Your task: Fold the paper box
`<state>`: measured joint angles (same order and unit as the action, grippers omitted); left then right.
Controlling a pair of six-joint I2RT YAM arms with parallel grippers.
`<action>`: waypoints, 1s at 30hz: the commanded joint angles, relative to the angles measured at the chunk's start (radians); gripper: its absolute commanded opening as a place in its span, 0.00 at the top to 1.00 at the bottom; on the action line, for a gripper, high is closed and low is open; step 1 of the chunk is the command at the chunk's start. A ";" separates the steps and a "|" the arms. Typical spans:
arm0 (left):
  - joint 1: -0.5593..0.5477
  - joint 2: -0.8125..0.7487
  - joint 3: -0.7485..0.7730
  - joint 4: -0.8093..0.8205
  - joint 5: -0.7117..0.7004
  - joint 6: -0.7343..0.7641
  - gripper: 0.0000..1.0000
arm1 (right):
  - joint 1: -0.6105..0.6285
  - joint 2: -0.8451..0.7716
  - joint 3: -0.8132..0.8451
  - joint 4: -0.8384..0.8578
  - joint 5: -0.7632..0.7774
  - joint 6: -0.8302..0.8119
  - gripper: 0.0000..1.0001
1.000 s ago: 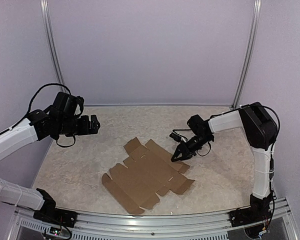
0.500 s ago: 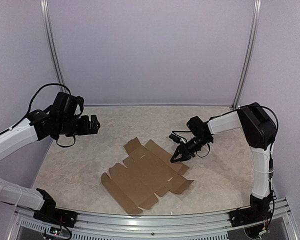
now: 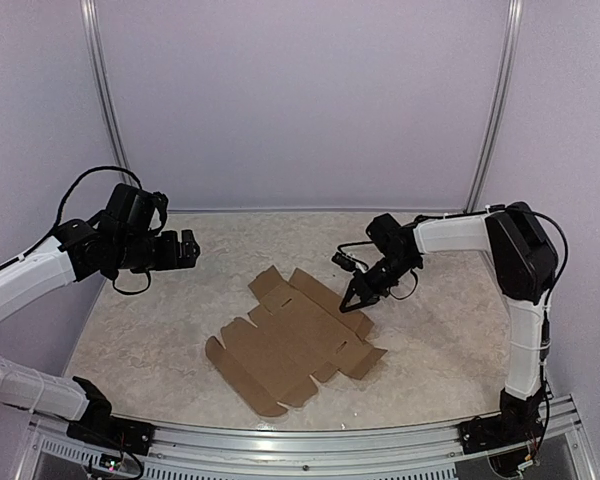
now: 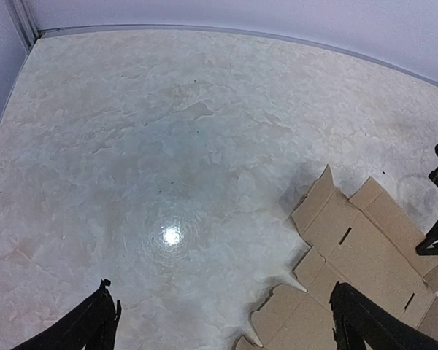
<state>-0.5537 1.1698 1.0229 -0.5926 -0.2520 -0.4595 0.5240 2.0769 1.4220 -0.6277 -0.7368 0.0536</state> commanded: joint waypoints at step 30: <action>-0.036 0.121 0.094 0.255 0.308 -0.166 0.27 | 0.346 -0.135 0.197 0.022 0.980 -0.675 1.00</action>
<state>-0.5831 1.2587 1.0832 -0.3988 -0.0311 -0.5850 0.8425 1.9415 1.6207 -0.6636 0.1589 -0.5758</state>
